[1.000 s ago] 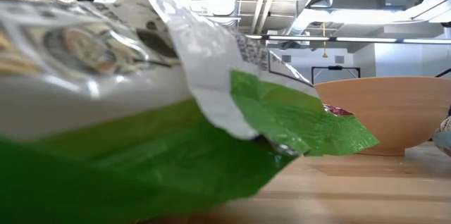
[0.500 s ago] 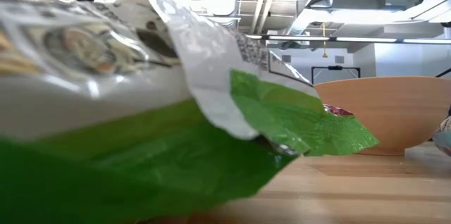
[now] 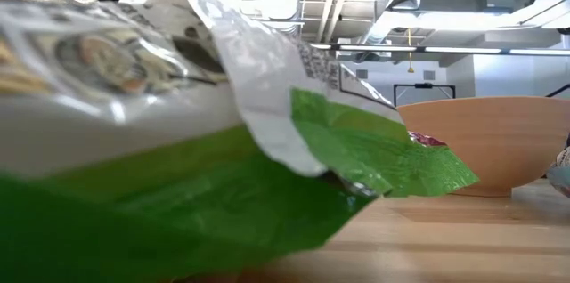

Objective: Pick & Place Food Item
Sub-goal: Put the light blue noodle pack into the transparent bin

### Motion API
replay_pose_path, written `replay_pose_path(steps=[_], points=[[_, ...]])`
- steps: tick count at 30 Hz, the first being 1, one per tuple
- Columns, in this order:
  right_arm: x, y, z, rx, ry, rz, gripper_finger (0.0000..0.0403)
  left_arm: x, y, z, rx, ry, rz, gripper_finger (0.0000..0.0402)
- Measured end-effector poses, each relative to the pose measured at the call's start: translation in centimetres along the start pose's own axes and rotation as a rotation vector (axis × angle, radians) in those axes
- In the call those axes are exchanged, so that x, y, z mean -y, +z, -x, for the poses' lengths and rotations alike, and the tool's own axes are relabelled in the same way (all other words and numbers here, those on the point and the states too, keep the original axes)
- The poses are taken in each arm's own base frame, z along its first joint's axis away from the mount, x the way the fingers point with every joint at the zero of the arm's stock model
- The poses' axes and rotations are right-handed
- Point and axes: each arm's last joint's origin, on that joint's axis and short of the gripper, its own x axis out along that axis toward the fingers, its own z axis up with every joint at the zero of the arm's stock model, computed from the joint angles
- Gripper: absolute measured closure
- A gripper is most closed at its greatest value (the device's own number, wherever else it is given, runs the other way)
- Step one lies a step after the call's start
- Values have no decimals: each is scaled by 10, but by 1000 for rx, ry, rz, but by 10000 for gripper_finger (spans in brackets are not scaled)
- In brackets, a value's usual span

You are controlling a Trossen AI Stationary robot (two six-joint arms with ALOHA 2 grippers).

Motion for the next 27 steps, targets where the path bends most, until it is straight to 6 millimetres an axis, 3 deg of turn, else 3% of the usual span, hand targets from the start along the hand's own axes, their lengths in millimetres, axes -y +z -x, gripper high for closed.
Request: replay_pose_path(steps=[9,14,27], points=[[4,-19,-22,-278,-310,-34,302,0,1,0,4,-2,5,242],[7,-28,-40,-342,-421,-6,302,0,1,0,4,-2,5,242],[9,-26,-47,-370,-449,-21,302,0,1,0,7,-3,8,242]])
